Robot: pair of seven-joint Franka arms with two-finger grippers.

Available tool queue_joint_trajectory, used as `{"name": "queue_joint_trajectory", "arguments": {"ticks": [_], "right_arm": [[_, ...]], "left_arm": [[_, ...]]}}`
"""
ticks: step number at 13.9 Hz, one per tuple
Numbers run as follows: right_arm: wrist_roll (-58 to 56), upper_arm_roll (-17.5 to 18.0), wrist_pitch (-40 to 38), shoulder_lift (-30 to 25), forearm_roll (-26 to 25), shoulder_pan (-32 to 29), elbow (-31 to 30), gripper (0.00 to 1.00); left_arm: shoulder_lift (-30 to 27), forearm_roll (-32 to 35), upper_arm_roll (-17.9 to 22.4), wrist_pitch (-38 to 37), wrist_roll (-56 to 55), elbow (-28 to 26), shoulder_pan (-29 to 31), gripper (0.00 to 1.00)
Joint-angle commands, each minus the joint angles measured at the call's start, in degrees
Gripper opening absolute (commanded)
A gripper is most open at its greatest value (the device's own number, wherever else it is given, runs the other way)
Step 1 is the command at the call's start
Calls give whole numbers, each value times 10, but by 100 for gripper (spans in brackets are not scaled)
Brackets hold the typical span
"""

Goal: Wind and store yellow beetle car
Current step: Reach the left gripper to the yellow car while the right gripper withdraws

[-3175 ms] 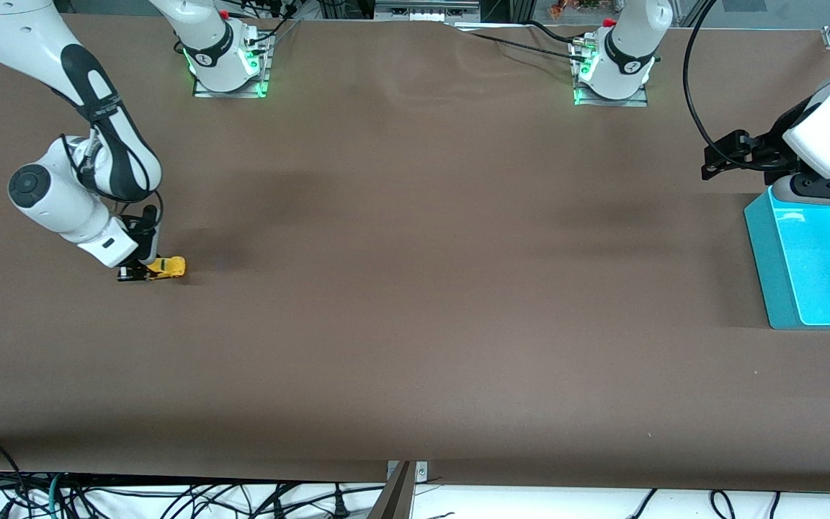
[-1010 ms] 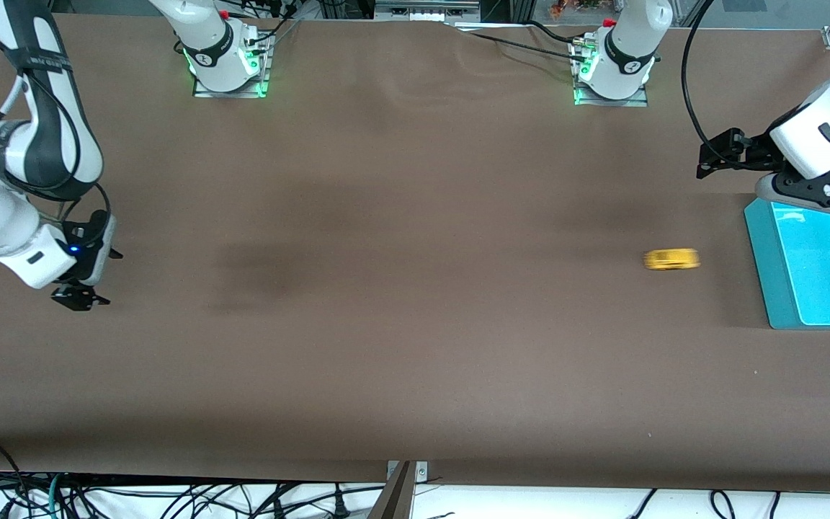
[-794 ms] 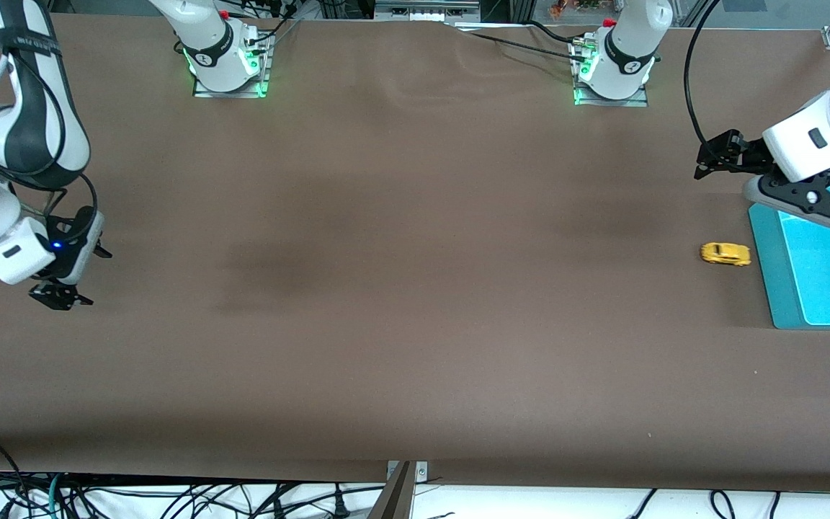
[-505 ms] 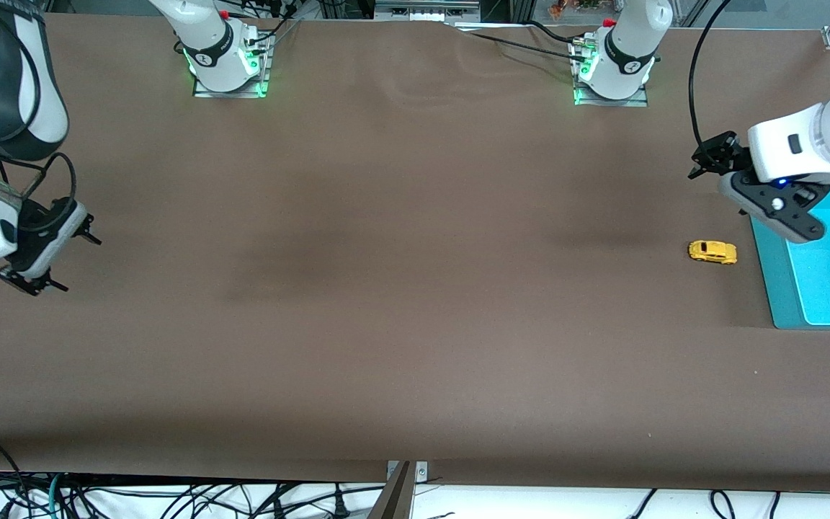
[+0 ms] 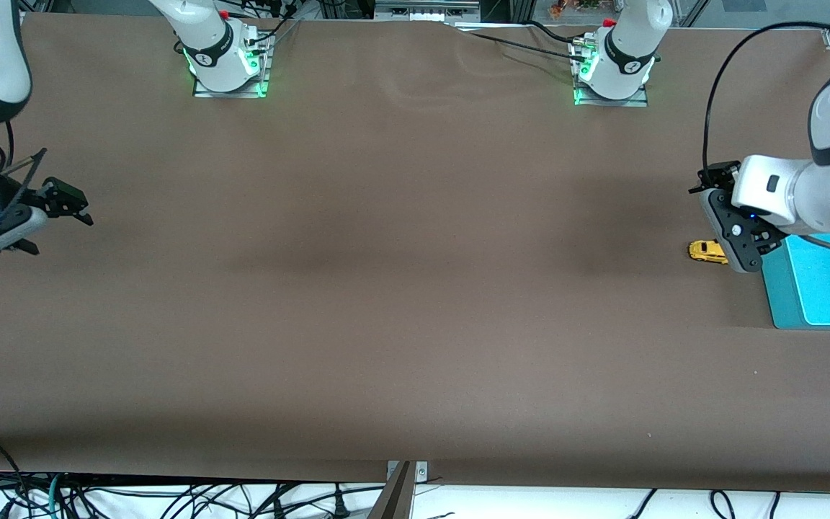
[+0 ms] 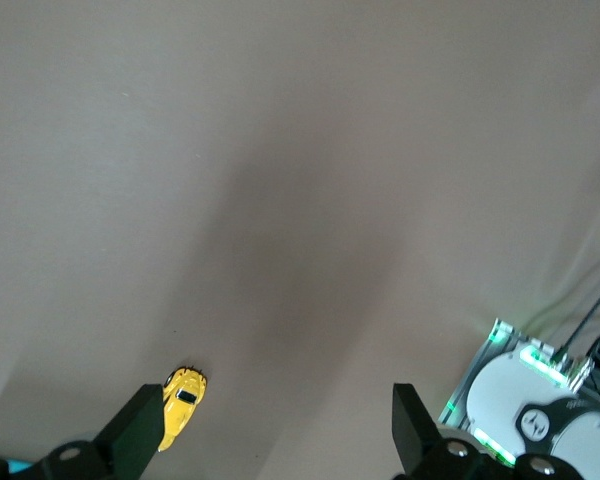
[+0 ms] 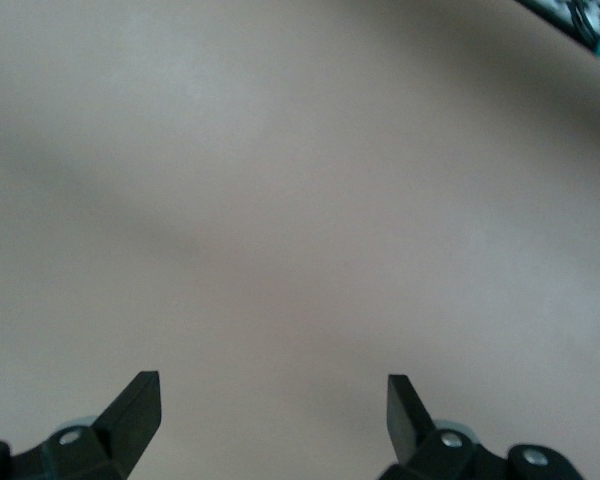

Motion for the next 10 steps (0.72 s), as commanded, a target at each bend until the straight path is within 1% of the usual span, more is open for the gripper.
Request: {"name": "queue_joint_trajectory", "arguments": {"ticks": [1, 2, 4, 6, 8, 10], "right_arm": [[112, 4, -64, -30, 4, -3, 19, 100], [154, 6, -86, -39, 2, 0, 27, 100], [230, 14, -138, -39, -3, 11, 62, 100], [260, 21, -149, -40, -2, 22, 68, 100], [289, 35, -151, -38, 1, 25, 68, 100], [291, 35, -150, -38, 0, 39, 70, 100]], "left_arm": [[-31, 56, -5, 61, 89, -70, 1, 100], [-48, 70, -5, 98, 115, -114, 3, 100], [-73, 72, -6, 166, 159, -193, 22, 100], [-87, 72, -6, 238, 220, -257, 44, 100], [-89, 72, -7, 306, 283, -307, 71, 100], [-88, 72, -7, 362, 330, -340, 88, 100]]}}
